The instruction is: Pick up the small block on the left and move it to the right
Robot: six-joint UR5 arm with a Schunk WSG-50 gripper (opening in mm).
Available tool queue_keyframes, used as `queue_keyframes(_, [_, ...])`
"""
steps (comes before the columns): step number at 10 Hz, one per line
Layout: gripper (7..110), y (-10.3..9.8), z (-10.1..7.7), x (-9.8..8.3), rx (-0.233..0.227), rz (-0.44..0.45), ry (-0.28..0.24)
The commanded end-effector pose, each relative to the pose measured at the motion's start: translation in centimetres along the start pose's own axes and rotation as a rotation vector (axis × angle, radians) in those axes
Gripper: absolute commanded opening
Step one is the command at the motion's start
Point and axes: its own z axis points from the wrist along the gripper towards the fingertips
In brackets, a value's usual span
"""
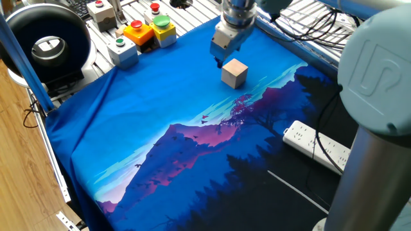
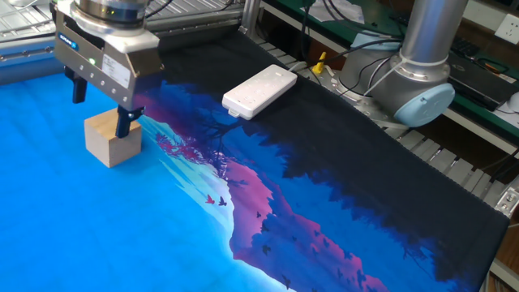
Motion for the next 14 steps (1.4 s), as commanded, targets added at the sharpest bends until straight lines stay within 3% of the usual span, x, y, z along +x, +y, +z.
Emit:
queue_keyframes(1, [7, 1.2, -1.0, -1.9, 0.001, -0.168, -0.058])
queue_keyframes(3, [7, 0.3, -1.4, -2.6, 0.064, -0.324, -0.088])
queue_keyframes(6, [7, 0.7, -2.3, -3.2, 0.083, -0.421, -0.134])
queue_keyframes(8, [7, -0.8, -4.2, -2.3, 0.162, -0.471, -0.142])
queue_keyframes(10, [7, -0.5, -5.4, -1.1, 0.163, -0.470, -0.154])
queue_keyframes(14, [7, 1.4, -4.9, -3.3, 0.098, -0.501, -0.230])
